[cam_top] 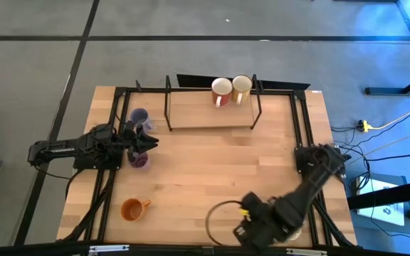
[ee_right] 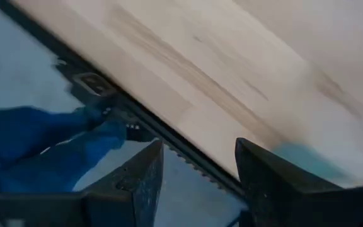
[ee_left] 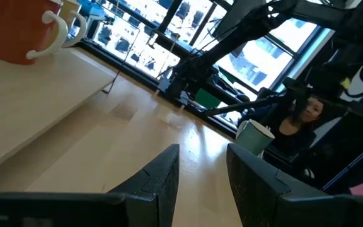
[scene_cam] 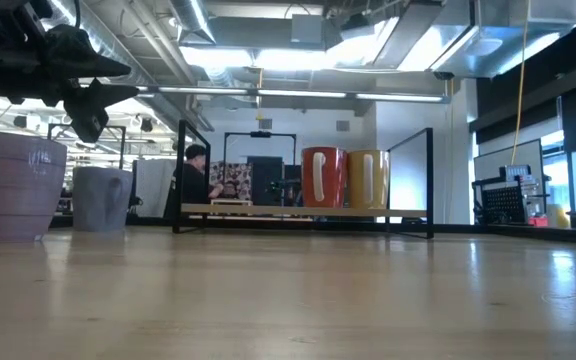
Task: Place coffee mugs
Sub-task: Put the light blue mug on the shelf
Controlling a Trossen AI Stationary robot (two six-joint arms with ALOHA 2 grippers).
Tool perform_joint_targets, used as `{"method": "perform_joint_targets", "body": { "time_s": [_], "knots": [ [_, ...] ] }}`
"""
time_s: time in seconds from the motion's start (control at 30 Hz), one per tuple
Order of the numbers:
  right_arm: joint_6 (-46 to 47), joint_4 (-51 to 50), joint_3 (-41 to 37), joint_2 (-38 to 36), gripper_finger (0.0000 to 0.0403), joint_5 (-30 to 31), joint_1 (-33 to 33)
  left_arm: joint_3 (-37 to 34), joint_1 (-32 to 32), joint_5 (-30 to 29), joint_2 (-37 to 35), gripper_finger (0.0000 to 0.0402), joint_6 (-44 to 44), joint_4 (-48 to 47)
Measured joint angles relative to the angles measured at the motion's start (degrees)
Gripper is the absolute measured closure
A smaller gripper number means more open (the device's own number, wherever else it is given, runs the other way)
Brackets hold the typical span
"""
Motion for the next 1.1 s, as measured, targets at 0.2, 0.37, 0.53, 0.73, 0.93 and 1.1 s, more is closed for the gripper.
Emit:
{"method": "perform_joint_targets", "body": {
  "time_s": [0.2,0.37,0.53,0.73,0.93,1.1],
  "knots": [
    [14.66,-5.18,-0.93,-2.59,0.0217,2.85,6.4,0.0,0.0,0.0,-0.02,0.0276,0.01,0.01],
    [21.94,-5.32,-7.21,-5.85,0.0217,4.59,9.74,-0.01,0.0,0.0,-0.02,0.0276,0.03,-0.01],
    [26.97,-5.3,-16.45,-10.58,0.0217,1.57,11.57,0.0,0.0,0.0,-0.02,0.0276,0.01,-0.01],
    [28.11,-0.21,-28.44,-17.34,0.0217,-3.54,12.14,-0.01,0.0,0.0,-0.01,0.0276,0.01,-0.01],
    [20.39,6.71,-38.2,-21.53,0.0217,-10.39,12.18,-0.01,0.0,-0.02,-0.02,0.0276,0.01,-0.01],
    [14.61,9.91,-44.44,-22.77,0.0217,-14.69,12.13,-0.01,0.0,-0.02,-0.01,0.0276,0.02,-0.01]
  ]
}}
